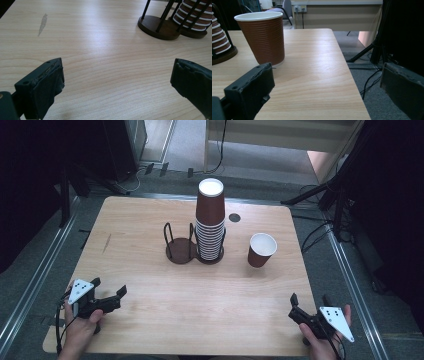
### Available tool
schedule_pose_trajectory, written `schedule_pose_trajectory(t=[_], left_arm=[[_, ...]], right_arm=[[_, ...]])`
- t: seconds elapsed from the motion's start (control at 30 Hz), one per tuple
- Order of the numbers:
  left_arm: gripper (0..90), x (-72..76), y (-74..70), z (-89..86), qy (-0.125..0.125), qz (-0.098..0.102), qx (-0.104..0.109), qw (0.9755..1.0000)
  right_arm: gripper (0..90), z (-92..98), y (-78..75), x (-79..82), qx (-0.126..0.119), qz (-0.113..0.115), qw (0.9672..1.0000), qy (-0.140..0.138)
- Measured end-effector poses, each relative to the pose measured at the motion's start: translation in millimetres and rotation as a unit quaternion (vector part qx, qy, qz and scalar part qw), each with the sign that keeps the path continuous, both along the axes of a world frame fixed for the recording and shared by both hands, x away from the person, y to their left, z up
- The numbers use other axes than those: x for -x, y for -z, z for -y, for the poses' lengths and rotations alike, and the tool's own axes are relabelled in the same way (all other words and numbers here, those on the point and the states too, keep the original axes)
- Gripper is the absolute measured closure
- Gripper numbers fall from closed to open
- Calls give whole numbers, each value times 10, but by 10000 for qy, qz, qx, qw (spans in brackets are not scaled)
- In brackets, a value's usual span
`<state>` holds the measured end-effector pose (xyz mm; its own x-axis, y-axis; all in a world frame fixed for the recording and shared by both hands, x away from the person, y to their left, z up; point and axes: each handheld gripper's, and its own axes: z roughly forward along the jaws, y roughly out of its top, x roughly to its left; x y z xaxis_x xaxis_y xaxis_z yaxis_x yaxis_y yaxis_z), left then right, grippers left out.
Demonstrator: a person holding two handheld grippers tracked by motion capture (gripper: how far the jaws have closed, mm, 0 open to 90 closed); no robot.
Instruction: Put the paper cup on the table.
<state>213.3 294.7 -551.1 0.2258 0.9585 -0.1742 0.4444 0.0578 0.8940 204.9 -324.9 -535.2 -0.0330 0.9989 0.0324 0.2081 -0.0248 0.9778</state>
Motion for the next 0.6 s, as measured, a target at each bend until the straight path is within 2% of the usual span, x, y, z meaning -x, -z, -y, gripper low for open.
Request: schedule_pose_trajectory(t=[0.3, 0.4, 0.6], left_arm=[[0, -6, 0, -4, 29, -26, 11, 10000], [0, -15, 1, 4, 57, -43, 16, 10000], [0, -33, 0, 18, 125, -25, 4, 9999]], right_arm=[[0, 46, 49, 89, -70, 8, 10000, -3], [0, 42, 52, 107, 84, 31, 10000, -27], [0, 29, 83, 129, 186, -27, 9998, -46]])
